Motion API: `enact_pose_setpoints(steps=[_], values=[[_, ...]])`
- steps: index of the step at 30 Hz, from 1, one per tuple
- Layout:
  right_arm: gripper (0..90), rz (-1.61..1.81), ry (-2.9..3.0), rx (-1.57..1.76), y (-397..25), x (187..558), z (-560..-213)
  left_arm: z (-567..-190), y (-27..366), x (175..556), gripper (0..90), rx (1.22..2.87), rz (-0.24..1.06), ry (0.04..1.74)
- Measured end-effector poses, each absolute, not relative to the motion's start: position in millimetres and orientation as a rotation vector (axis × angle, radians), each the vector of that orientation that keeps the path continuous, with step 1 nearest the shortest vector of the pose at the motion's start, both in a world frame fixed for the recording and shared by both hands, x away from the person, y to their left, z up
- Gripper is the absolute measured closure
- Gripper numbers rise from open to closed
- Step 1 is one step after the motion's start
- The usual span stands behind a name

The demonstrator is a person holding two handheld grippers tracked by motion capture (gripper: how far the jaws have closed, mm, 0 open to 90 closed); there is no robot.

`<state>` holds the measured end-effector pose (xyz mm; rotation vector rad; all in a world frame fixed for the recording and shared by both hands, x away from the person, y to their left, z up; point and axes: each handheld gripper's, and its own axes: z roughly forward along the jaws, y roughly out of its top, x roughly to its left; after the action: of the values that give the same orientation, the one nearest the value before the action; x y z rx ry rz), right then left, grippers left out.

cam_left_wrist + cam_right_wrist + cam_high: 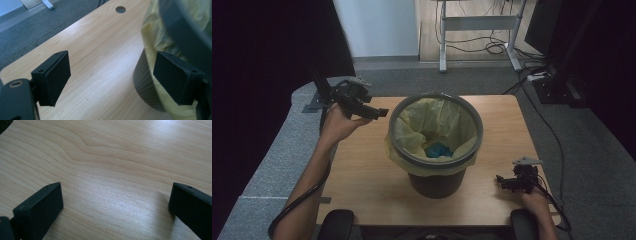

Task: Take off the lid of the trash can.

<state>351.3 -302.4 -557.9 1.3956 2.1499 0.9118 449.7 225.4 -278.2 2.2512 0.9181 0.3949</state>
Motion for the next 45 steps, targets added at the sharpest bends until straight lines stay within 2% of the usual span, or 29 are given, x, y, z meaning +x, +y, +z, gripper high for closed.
enact_pose_setpoints(steps=[11, 18, 22, 25, 39, 45], values=[[0.0, 0.912, 2.150, 1.395, -302, 351, -558, -246, 202, 451, 16.1, 2.260, 0.383, 0.889], [0.0, 0.912, 2.150, 1.395, -302, 351, -558, -245, 179, 456, 19.7, 2.295, 0.354, 0.861], [0.0, 0.912, 2.150, 1.395, -302, 351, -558, -250, 169, 460, 26.6, 2.308, 0.345, 0.873], [0.0, 0.912, 2.150, 1.396, -302, 351, -558, -253, 163, 463, 36.6, 2.311, 0.340, 0.874], [0.0, 0.912, 2.150, 1.396, -302, 351, -558, -262, 145, 469, 72.7, 2.348, 0.245, 0.854], [0.0, 0.912, 2.150, 1.396, -302, 351, -558, -259, 145, 471, 75.6, 2.332, 0.210, 0.895]])
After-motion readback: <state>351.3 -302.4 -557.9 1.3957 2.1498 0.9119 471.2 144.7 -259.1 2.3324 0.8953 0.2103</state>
